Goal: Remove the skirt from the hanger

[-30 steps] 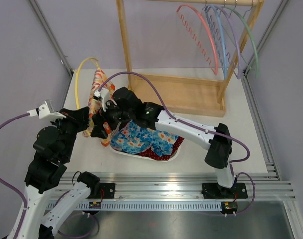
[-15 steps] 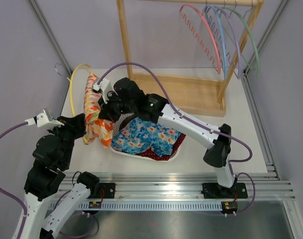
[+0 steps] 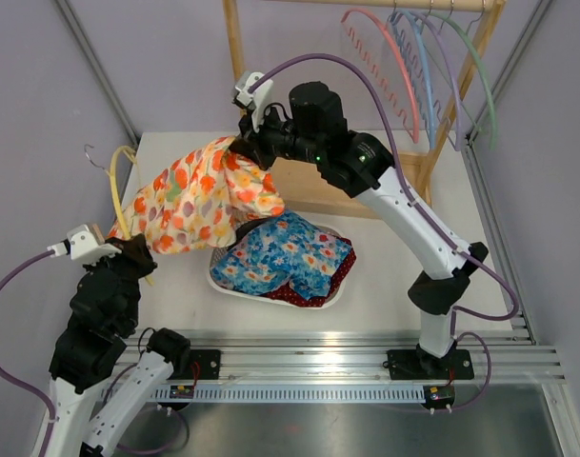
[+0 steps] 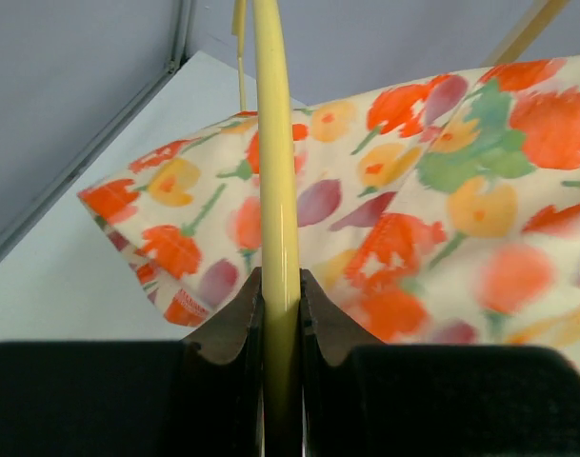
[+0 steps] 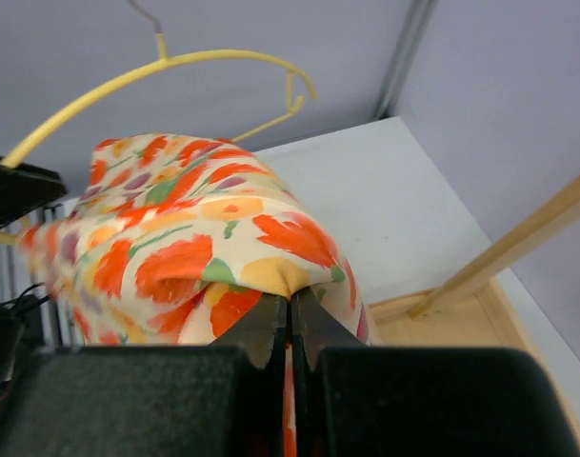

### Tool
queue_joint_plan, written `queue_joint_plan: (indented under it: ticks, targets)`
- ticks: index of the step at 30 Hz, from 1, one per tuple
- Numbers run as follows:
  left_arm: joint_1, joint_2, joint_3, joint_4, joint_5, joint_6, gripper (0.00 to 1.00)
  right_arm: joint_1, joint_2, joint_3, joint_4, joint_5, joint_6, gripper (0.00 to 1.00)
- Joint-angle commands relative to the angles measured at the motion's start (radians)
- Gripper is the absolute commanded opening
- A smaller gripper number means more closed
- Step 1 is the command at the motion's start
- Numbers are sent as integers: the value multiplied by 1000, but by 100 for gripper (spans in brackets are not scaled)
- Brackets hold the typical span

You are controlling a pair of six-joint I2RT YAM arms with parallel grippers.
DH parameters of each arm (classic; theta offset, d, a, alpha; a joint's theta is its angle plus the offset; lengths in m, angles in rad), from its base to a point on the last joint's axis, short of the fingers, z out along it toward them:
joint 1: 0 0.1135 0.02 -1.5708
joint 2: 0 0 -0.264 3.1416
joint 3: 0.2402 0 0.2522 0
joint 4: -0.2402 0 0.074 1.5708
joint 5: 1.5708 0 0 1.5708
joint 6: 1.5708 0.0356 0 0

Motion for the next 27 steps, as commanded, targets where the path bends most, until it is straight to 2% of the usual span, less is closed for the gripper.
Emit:
queue_joint_plan:
  ticks: [1,5,13,17,21,25,27]
  targets:
    - [1,-28,-3,27,-94,35,0,-35,-10,33,48,72,-37,0]
    - [1,-40,25,14,-111,40,0,-35,28,8,71,48,-20,0]
    - [1,-52,117,-35,-108,84,0,-7,205,83,104,67,9,0]
    - [1,-54,157,-29,-27,107,0,8,286,50,115,107,8,0]
    - [1,-28,207,-21,44,135,0,10,345,19,66,31,-9,0]
    - [1,-2,240,2,86,187,0,10,326,22,-17,-119,-82,24]
    - [1,8,246,16,112,204,0,8,300,24,-59,-176,-130,48]
